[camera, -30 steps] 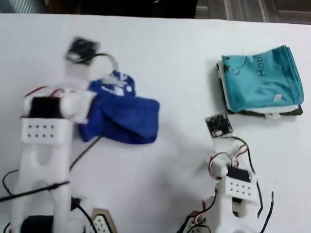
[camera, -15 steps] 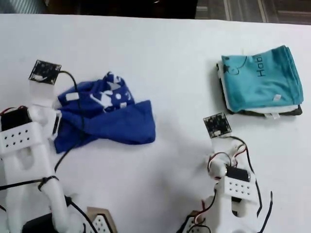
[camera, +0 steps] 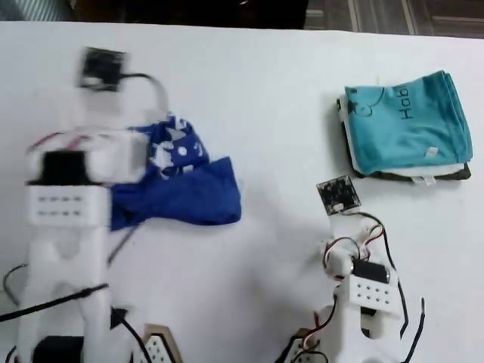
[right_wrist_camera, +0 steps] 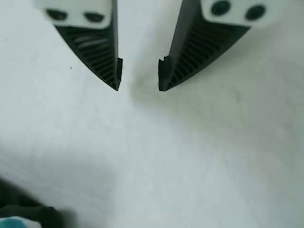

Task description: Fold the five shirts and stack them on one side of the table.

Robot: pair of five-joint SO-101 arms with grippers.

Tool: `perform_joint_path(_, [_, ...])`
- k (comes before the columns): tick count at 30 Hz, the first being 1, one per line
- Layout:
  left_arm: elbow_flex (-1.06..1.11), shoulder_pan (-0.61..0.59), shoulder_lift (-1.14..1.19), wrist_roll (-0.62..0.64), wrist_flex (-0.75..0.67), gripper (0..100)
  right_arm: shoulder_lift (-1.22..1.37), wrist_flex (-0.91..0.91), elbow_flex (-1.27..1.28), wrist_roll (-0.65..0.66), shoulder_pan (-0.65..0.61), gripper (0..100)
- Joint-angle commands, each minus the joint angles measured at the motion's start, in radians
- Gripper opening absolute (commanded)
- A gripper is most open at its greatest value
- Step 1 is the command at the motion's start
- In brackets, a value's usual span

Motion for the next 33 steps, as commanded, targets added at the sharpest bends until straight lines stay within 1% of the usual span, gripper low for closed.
perform_joint_path(1, [-0.005, 0.204, -0.028, 0.124, -0.020, 20, -0.027, -0.018, -0.005, -0.005, -0.005, 13.4])
perform_joint_path(4, [0.054, 0.264, -0.028, 0.252, -0.107, 20, -0.027, -0.018, -0.005, -0.005, -0.005, 13.4])
perform_joint_path(6, [0.108, 0.269, -0.026, 0.347, -0.186, 20, -0.027, -0.018, -0.005, -0.005, -0.005, 13.4])
perform_joint_path(8, [0.165, 0.267, -0.026, 0.410, -0.255, 21, -0.027, -0.018, -0.005, -0.005, -0.005, 13.4])
perform_joint_path(11, [0.222, 0.270, -0.026, 0.417, -0.302, 23, -0.027, -0.018, -0.005, -0.005, -0.005, 13.4])
perform_joint_path(14, [0.242, 0.265, -0.015, 0.416, -0.321, 24, -0.027, -0.018, -0.005, -0.005, -0.005, 13.4])
perform_joint_path(17, [0.225, 0.265, 0.063, 0.408, -0.321, 24, -0.027, -0.018, -0.005, -0.005, -0.005, 13.4])
perform_joint_path(21, [0.114, 0.272, 0.238, 0.393, -0.298, 23, -0.027, -0.018, -0.005, -0.005, -0.005, 13.4])
perform_joint_path(27, [-0.131, 0.272, 0.446, 0.393, -0.137, 23, -0.027, -0.018, -0.005, -0.005, -0.005, 13.4])
perform_joint_path(33, [-0.283, 0.273, 0.594, 0.394, -0.031, 23, -0.027, -0.018, -0.005, -0.005, -0.005, 13.4])
